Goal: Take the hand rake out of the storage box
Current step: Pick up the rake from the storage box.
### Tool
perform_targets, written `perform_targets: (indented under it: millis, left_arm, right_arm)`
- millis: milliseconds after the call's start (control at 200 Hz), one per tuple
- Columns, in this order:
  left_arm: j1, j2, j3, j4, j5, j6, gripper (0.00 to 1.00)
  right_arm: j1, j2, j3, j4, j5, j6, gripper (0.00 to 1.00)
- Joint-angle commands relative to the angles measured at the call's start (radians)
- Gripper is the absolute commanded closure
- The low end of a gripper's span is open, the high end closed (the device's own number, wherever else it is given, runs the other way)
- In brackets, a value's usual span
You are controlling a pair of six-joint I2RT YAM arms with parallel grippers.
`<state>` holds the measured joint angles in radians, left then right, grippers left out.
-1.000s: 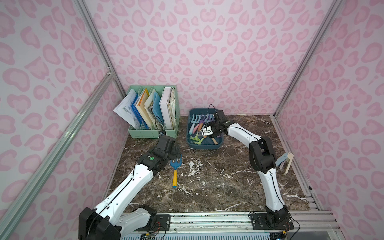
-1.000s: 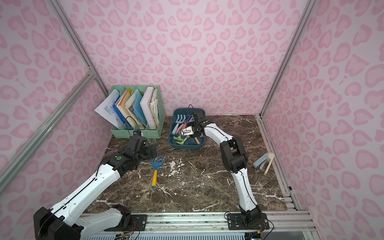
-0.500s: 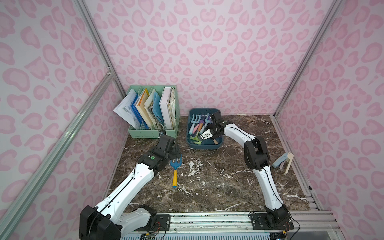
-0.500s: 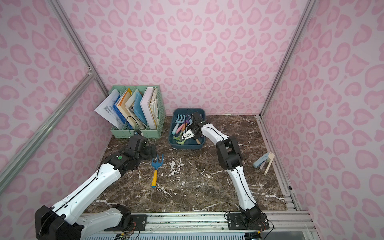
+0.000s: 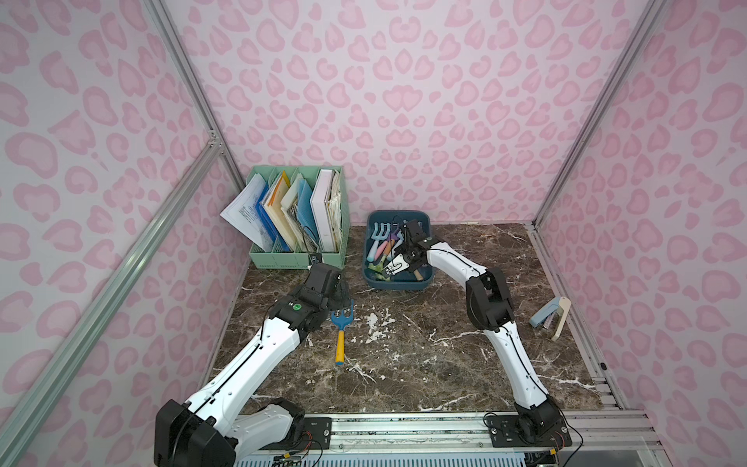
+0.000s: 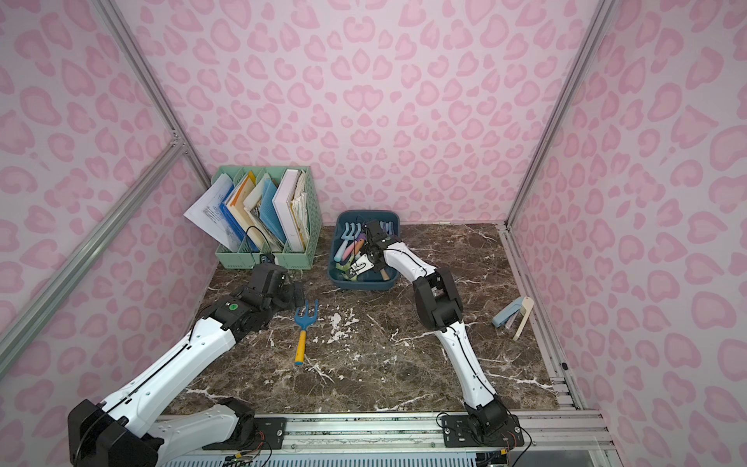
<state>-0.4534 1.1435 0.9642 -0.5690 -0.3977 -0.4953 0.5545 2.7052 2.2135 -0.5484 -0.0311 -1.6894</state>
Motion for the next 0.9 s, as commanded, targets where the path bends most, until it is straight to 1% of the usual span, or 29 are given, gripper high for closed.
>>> perform_targets:
  millis: [0, 170, 240, 275, 465, 580, 640, 680, 715, 765, 800, 895]
  left_arm:
    - [0.001, -0.004, 0.0, 0.015, -0.01, 0.008, 0.02]
    - [0.001, -0.013, -0.004, 0.017, -0.012, 0.006, 0.01]
    - [0.001, -0.011, -0.004, 0.017, -0.012, 0.006, 0.02]
    - [0.001, -0.011, -0.003, 0.014, -0.012, 0.005, 0.01]
    - [0.001, -0.016, -0.003, 0.014, -0.015, 0.001, 0.01]
    - [0.001, -0.024, -0.004, 0.011, -0.023, -0.004, 0.01]
    - [0.001, -0.033, -0.01, 0.01, -0.029, -0.007, 0.01]
    - [0.001, -0.039, -0.011, 0.012, -0.033, -0.009, 0.01]
    - [0.001, -0.044, -0.015, 0.014, -0.038, -0.011, 0.01]
    - [0.001, -0.05, -0.018, 0.014, -0.042, -0.013, 0.01]
    - [0.001, -0.052, -0.019, 0.013, -0.046, -0.014, 0.02]
    - [0.001, -0.058, -0.022, 0.012, -0.051, -0.017, 0.01]
  right_arm:
    - [0.002, 0.0, 0.003, -0.059, 0.014, 0.016, 0.73]
    - [0.007, -0.041, 0.0, -0.064, 0.007, 0.043, 0.76]
    - [0.009, -0.072, -0.01, -0.064, -0.001, 0.054, 0.82]
    - [0.01, -0.088, -0.018, -0.064, -0.004, 0.058, 0.83]
    - [0.019, -0.198, -0.124, -0.021, 0.003, 0.084, 0.85]
    - [0.019, -0.252, -0.185, 0.036, 0.036, 0.15, 0.85]
    - [0.021, -0.269, -0.192, 0.065, 0.064, 0.231, 0.89]
    - [0.022, -0.278, -0.183, 0.082, 0.077, 0.316, 0.91]
    - [0.023, -0.28, -0.164, 0.096, 0.093, 0.408, 0.91]
    - [0.025, -0.277, -0.122, 0.103, 0.132, 0.557, 0.97]
    - [0.028, -0.272, -0.091, 0.08, 0.154, 0.634, 1.0]
    - [0.034, -0.29, -0.072, 0.056, 0.222, 0.881, 1.0]
